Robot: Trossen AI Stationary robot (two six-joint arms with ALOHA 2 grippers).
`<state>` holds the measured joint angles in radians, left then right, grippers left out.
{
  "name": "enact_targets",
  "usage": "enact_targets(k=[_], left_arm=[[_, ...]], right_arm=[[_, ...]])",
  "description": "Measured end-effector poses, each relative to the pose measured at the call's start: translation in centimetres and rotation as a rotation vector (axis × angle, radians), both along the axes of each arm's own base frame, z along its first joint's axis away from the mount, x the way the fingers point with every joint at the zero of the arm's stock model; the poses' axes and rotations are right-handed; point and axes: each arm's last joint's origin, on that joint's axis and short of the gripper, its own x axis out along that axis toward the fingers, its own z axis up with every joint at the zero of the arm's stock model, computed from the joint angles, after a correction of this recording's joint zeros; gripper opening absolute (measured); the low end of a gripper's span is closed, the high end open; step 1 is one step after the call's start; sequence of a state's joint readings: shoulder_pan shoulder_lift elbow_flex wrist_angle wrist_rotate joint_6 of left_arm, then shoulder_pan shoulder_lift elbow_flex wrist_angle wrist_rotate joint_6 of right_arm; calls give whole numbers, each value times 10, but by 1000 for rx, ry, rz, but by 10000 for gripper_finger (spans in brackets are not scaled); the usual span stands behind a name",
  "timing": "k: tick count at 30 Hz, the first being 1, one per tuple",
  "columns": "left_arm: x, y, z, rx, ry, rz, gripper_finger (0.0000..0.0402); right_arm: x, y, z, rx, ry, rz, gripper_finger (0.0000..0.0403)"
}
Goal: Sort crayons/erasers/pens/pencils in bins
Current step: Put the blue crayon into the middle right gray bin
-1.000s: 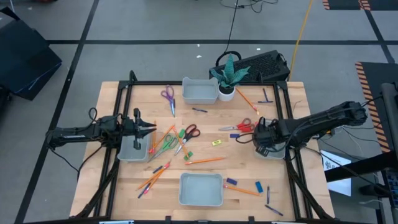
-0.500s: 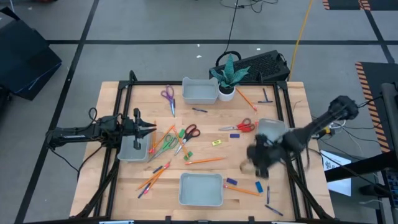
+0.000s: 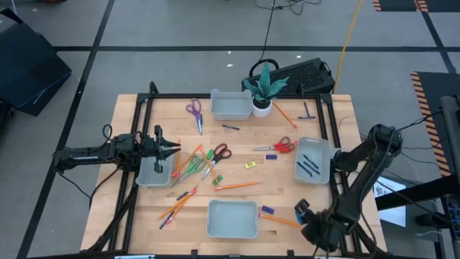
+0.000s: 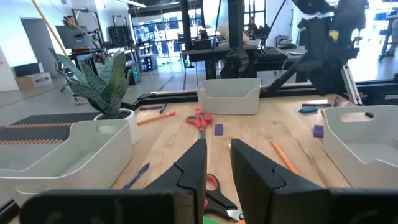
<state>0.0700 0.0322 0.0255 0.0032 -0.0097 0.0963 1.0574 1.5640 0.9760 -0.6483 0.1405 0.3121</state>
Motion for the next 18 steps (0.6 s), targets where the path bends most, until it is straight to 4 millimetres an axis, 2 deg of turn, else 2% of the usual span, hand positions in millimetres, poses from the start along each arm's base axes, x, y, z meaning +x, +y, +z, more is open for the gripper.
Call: enact_targets(k=[6,18], left_arm=[[0,0,0,0,0,0,76],[0,0,0,0,0,0,76]], right_arm=[[-9,5,-25,-50,109,139,109],[-9,9,-40,-130,106,359,103]])
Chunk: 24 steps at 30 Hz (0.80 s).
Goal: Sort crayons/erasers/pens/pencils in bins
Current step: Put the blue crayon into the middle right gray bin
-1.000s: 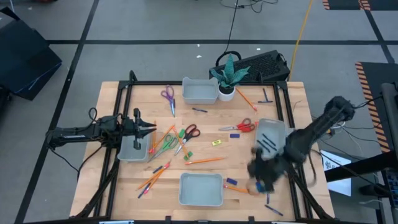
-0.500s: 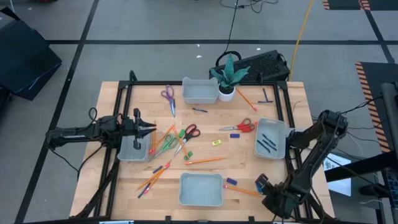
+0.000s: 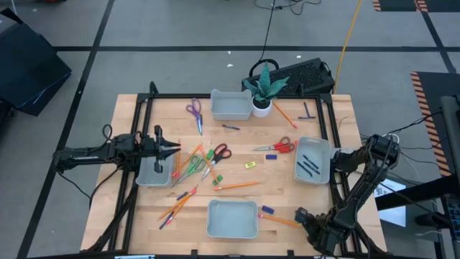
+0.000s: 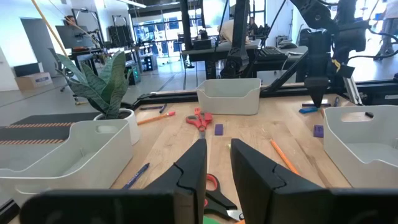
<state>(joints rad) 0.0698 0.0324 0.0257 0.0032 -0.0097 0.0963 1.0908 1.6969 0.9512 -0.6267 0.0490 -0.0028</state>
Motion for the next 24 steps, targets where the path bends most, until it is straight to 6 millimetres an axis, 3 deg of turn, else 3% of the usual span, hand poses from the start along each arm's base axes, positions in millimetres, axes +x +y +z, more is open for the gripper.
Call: enact_targets(k=[11,17,20,24], left_arm=[[0,0,0,0,0,0,76],[0,0,0,0,0,0,76],[0,0,0,0,0,0,76],[0,0,0,0,1,0,76]], right_arm=[[0,0,-1,-15,-12,47,23],[1,2,2,-9,-11,53,20],[5,3,15,28,-4,37,24],[10,-11,53,69,-20,-92,21]])
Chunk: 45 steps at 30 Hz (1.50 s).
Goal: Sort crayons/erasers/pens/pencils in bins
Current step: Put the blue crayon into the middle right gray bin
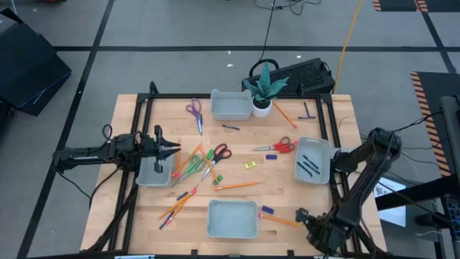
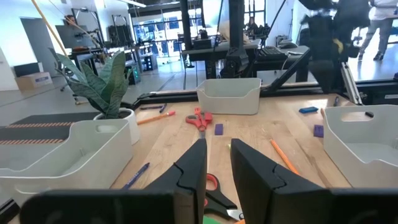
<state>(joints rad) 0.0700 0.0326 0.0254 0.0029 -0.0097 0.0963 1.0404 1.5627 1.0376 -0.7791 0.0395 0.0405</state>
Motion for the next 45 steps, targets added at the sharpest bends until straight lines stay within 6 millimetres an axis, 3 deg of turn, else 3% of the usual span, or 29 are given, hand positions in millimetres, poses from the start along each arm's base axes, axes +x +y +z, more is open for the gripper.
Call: enact_targets(k=[4,10,14,20,26,30,37,40,45], left_arm=[[0,0,0,0,-1,0,76],[0,0,0,0,0,0,76],[0,0,0,0,0,0,76],[0,0,0,0,0,0,76],[0,0,0,0,0,0,76],[0,0,0,0,-1,0,76],[0,0,0,0,0,0,76],[0,0,0,0,0,0,76],[0,0,0,0,-1,0,76]], right_arm=[[5,-41,34,-52,-75,-311,19],[10,-133,69,-217,-104,-946,22],[11,-184,72,-273,-51,-1258,21],[11,-227,49,-301,50,-1371,21],[6,-243,9,-253,122,-1434,21],[2,-247,-8,-261,148,-1474,37],[4,-248,-9,-234,160,-1514,102],[9,-244,0,-213,129,-1485,123],[24,-214,19,-163,53,-1318,125]])
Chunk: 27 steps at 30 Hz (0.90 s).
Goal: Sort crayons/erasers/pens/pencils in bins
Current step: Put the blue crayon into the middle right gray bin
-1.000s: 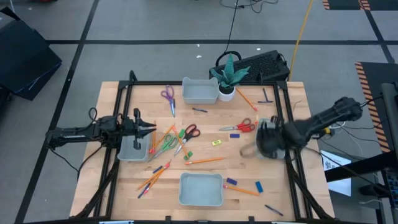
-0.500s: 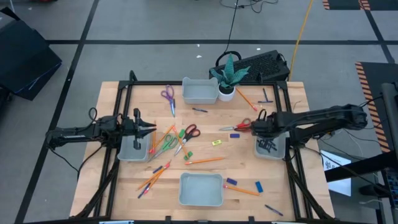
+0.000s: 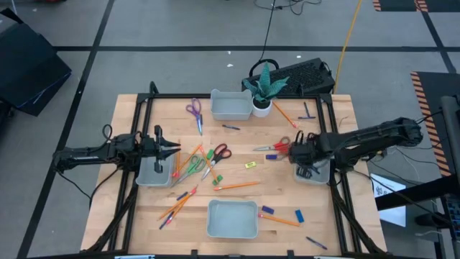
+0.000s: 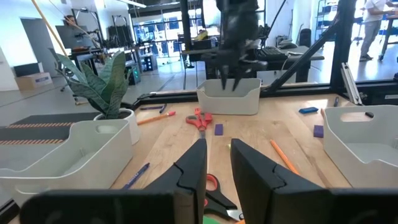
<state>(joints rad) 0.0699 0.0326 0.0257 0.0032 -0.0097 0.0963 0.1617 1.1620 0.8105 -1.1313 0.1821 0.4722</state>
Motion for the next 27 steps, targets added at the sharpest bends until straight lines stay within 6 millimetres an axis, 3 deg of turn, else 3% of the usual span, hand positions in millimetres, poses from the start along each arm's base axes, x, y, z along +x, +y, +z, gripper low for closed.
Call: enact_targets(k=[7,14,20,27], left_arm=[[0,0,0,0,0,0,76],[0,0,0,0,0,0,76],[0,0,0,0,0,0,76],[0,0,0,0,0,0,76]], right_arm=[[27,82,28,-48,-104,252,99],[32,157,25,-63,-29,307,61],[23,209,9,119,71,143,45],[8,245,-20,180,122,-176,103]])
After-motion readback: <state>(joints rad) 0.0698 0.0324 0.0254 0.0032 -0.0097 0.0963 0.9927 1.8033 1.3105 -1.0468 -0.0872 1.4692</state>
